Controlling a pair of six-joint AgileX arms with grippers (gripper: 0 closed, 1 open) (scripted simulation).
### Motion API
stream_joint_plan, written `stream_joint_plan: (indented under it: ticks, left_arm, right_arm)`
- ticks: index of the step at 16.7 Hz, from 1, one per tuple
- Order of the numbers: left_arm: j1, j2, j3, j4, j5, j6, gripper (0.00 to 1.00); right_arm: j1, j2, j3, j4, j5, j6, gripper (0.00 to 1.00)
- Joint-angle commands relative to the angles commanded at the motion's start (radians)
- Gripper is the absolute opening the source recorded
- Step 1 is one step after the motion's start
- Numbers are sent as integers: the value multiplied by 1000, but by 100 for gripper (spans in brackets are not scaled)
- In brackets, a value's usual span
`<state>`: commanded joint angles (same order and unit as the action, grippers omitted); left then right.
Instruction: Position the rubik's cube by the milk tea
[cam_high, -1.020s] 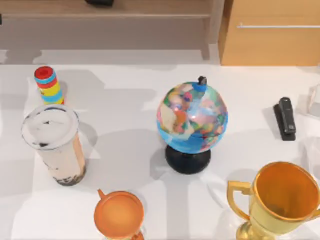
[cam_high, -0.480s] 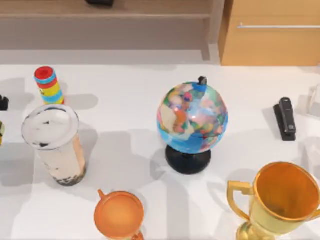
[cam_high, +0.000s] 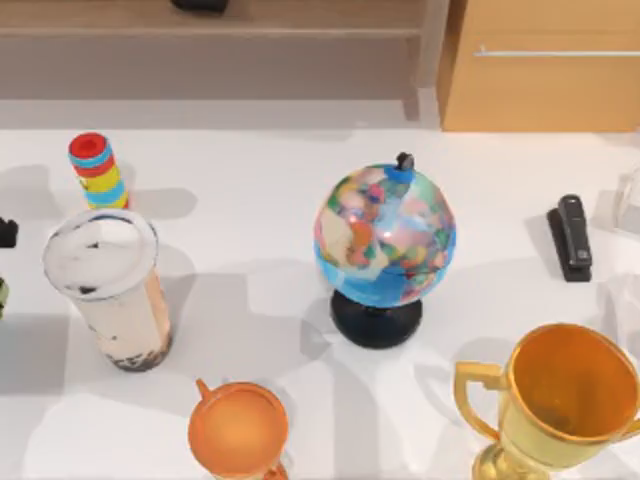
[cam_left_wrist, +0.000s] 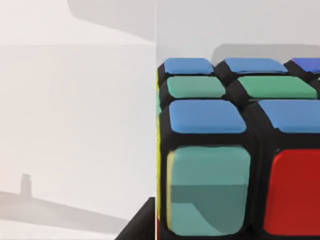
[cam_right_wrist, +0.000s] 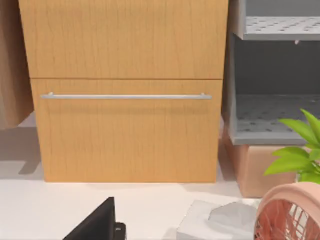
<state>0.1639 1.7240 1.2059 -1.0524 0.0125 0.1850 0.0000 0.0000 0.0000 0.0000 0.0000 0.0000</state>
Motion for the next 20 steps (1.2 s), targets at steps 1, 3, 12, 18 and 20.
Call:
stream_joint_plan:
  ticks: [1, 3, 12, 18, 20]
  left_arm:
    - [0, 0, 0, 0, 0, 0, 0]
    - [3, -3, 1, 4, -1, -1, 0]
    - [15, -17, -4, 36, -5, 0, 0]
    - [12, -14, -20, 63, -3, 0, 0]
    - [7, -4, -32, 71, -1, 0, 0]
  right_arm:
    - [0, 0, 0, 0, 0, 0, 100]
    - [0, 0, 0, 0, 0, 0, 100]
    - [0, 0, 0, 0, 0, 0, 100]
    - [0, 0, 0, 0, 0, 0, 100]
    - [0, 0, 0, 0, 0, 0, 100]
